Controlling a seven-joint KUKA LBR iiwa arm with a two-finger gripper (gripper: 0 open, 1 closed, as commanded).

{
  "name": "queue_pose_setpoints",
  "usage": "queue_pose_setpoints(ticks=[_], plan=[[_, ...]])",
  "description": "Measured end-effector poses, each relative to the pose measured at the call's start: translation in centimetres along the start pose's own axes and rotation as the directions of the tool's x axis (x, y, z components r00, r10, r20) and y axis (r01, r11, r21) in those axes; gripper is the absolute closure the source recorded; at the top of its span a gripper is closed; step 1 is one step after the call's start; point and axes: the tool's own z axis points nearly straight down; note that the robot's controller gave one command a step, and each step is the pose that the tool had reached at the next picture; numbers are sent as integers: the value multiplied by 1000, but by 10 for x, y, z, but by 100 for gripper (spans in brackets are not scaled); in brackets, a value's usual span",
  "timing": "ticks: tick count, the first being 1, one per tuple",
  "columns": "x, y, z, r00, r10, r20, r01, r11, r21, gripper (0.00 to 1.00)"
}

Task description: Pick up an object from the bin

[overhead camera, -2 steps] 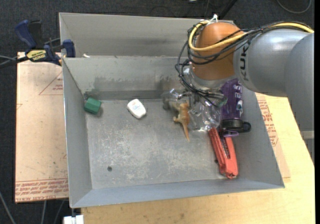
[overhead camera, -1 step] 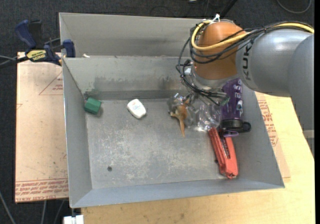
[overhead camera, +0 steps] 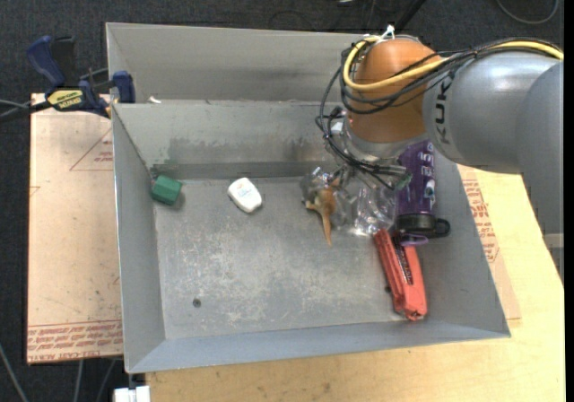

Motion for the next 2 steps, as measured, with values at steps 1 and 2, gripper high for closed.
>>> queue_pose_setpoints(ticks=[1, 2], plan=[[-3, -1, -62, 1000, 1, 6, -2, 1000, 4, 100], [-2, 0, -60, 1000, 3, 4, -3, 1000, 0, 100]])
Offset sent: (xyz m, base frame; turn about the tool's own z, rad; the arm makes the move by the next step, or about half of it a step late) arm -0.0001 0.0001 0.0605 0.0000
